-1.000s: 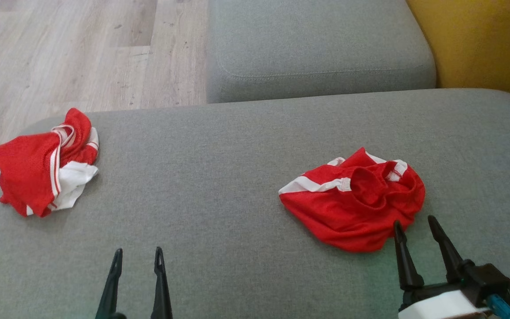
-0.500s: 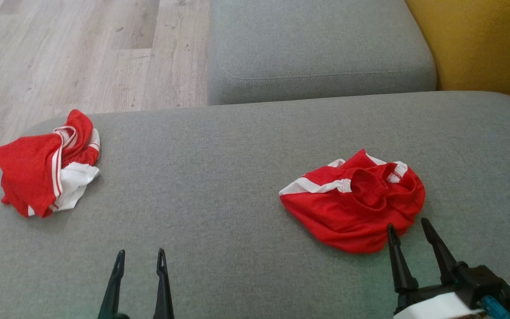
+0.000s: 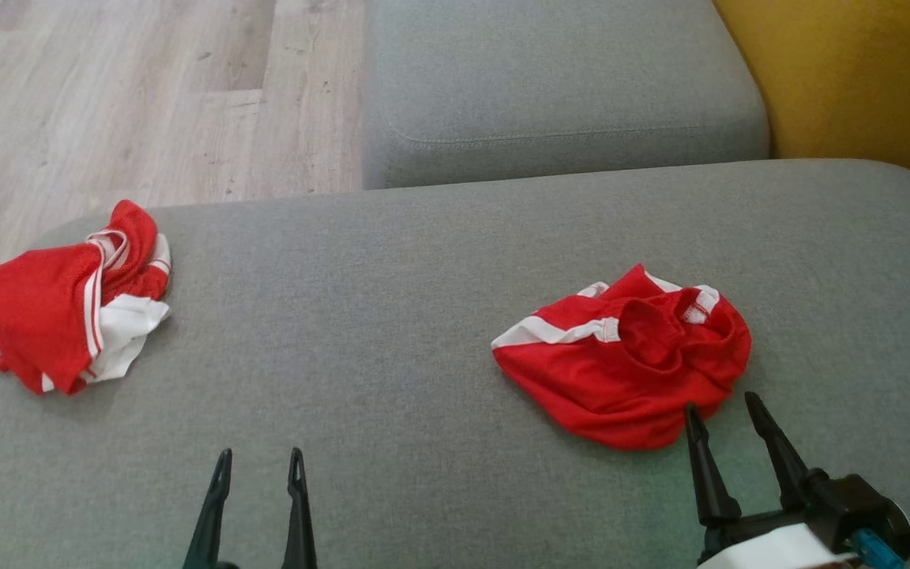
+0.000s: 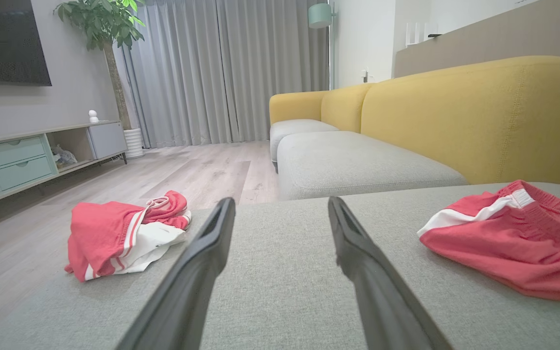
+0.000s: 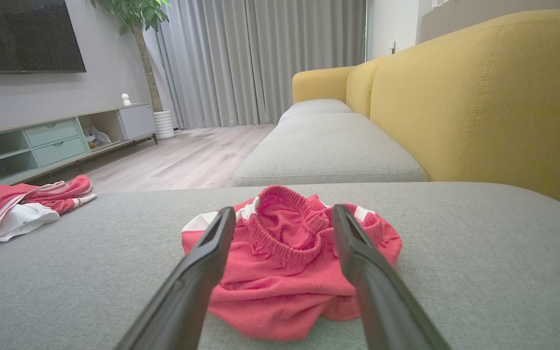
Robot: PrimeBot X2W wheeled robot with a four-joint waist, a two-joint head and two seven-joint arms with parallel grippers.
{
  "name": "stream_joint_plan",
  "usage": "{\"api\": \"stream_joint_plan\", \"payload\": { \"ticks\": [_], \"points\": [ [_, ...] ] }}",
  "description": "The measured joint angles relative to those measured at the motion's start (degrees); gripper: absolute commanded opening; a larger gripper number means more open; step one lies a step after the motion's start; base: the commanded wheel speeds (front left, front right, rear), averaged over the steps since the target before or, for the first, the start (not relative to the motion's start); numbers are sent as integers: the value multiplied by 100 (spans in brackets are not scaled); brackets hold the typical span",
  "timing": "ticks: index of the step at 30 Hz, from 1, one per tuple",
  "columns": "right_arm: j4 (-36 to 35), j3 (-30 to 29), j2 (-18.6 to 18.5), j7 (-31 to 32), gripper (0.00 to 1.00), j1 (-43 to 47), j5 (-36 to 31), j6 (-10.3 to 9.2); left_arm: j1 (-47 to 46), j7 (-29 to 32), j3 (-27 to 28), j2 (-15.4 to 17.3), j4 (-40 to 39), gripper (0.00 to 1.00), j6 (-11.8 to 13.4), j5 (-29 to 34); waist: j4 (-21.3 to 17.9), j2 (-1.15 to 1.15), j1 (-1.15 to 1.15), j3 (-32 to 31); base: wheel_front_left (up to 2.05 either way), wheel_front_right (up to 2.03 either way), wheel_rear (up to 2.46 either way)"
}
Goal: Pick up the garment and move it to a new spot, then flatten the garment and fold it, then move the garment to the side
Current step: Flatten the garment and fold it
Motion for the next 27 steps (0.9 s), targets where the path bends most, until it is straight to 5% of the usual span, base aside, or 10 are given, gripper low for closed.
{"api": "stream_joint_plan", "payload": {
  "ticks": [16,27],
  "points": [
    [-47,196,0,0,100,-68,-189,0,-548,0,-577,0,170,100,-609,30,-583,0,0,371,0,0,0],
    [-290,392,-1,0,100,-929,-233,0,-3566,-22,-2423,-18,1402,100,-1058,-275,-1358,0,1,1453,0,0,0]
  ]
}}
